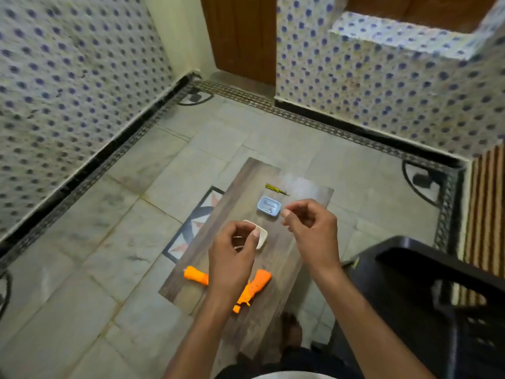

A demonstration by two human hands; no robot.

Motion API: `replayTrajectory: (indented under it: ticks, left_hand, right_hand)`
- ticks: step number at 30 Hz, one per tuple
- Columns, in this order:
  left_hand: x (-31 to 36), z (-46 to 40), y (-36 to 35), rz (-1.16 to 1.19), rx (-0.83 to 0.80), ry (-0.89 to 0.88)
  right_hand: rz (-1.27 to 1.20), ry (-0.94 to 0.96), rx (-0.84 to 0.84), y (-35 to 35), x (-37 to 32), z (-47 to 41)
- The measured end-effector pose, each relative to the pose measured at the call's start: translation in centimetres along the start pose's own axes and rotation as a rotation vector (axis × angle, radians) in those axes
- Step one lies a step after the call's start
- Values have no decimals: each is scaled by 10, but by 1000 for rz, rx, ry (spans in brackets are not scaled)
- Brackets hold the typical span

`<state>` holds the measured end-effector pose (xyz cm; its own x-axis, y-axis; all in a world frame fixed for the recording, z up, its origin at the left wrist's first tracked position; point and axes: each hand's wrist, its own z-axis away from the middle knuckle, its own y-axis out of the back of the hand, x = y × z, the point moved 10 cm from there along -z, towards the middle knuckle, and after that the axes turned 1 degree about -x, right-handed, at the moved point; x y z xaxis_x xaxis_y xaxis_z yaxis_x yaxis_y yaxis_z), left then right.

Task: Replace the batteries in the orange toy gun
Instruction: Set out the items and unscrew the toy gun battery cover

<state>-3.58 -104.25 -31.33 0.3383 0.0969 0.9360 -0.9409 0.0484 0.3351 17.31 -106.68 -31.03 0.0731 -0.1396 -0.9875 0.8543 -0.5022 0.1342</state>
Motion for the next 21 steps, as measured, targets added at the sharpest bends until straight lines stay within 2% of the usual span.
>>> replayTrajectory:
  ticks: [9, 13, 21]
  left_hand:
    - [-7, 4, 42, 74, 130, 9]
    - [-29, 4, 50, 76, 191, 70]
    - [-56, -30, 44, 122, 430, 225]
  right_hand:
    - [53, 52, -145, -38, -21, 6]
    - [108, 26, -246, -62, -12, 1]
    - [142, 29, -552, -130, 6, -71]
